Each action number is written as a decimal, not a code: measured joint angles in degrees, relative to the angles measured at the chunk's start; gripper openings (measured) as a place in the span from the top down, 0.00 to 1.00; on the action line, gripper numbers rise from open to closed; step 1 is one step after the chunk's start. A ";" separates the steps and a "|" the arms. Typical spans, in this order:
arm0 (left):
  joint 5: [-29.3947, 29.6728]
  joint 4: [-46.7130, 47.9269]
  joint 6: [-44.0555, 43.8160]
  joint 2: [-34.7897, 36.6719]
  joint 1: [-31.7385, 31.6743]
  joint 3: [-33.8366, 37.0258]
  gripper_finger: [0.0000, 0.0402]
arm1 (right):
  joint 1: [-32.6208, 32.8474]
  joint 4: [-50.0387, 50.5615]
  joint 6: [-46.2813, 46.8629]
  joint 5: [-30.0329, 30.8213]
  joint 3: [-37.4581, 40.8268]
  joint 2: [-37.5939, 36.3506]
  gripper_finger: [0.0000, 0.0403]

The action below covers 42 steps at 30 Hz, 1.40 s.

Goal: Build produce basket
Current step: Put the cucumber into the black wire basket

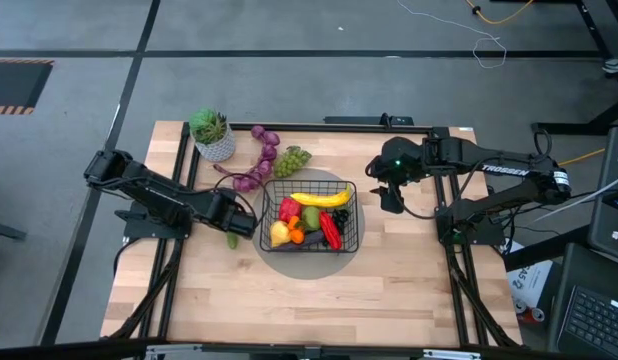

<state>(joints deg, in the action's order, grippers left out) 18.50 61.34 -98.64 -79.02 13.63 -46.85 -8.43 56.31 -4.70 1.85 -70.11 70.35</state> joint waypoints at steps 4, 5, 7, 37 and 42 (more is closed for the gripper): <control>0.00 0.13 -1.80 0.00 0.00 -0.04 0.55 | 0.00 0.04 0.02 -0.01 0.00 0.00 0.41; 0.00 0.19 -1.84 0.00 0.00 -0.04 0.53 | 0.00 0.04 0.01 -0.01 0.00 0.00 0.41; 0.01 0.41 -2.54 0.00 0.00 -0.04 0.50 | 0.00 0.04 -0.01 -0.01 0.00 0.00 0.41; 0.09 -8.01 -9.13 -0.07 -0.02 6.23 0.46 | -0.01 0.31 0.15 -0.51 0.00 -0.02 0.41; 0.15 -6.77 -8.80 -0.20 -0.02 6.24 0.46 | 0.00 0.31 0.15 -0.53 0.00 -0.02 0.41</control>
<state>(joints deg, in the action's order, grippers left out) 18.65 54.57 -107.44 -79.22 13.61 -40.61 -8.43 56.62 -4.56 1.32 -70.11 70.32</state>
